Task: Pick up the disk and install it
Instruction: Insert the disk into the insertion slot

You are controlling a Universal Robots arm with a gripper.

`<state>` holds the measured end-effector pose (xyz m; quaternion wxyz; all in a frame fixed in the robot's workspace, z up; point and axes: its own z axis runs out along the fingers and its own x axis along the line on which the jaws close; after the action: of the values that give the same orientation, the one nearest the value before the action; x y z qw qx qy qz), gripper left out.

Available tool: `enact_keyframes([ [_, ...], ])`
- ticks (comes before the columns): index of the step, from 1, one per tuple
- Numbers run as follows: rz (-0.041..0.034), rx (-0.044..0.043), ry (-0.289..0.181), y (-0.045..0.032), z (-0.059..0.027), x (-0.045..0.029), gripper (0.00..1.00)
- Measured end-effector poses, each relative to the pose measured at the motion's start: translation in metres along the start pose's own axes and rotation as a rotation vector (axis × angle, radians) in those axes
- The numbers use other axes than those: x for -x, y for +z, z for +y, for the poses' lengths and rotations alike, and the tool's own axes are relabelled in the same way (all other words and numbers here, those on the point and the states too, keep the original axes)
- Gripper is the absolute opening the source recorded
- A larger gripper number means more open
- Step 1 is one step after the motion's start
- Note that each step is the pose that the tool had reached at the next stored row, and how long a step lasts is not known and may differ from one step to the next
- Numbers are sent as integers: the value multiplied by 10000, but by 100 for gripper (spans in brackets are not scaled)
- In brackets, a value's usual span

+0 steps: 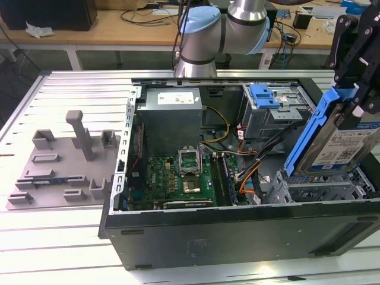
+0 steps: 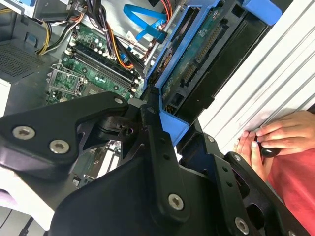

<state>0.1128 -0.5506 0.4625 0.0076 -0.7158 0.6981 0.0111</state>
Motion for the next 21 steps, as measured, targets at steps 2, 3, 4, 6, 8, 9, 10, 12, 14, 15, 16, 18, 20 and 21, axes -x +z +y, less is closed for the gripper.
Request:
enact_keyframes([
  [2, 0, 0, 0, 7, 0, 0, 37],
  [3, 0, -1, 2, 12, 0, 0, 37],
  [4, -2, 0, 9, 18, 0, 0, 37],
  [6, -1, -2, 55, 28, -1, 9, 37],
  [8, -2, -3, 99, 34, 0, 11, 37],
  [9, 0, -3, 120, 37, 0, 11, 37],
  [10, -1, -4, 139, 39, 0, 11, 37],
  [12, 0, -6, 237, 50, 0, 11, 37],
  [14, -2, -9, 343, 60, 0, 10, 37],
  [15, -1, -10, 360, 62, 0, 10, 37],
  [16, -1, -10, 372, 64, 0, 10, 37],
  [18, -1, -10, 387, 78, 0, 10, 37],
  [20, -2, -10, 387, 84, 0, 10, 37],
  [21, -1, -10, 387, 89, 0, 10, 37],
])
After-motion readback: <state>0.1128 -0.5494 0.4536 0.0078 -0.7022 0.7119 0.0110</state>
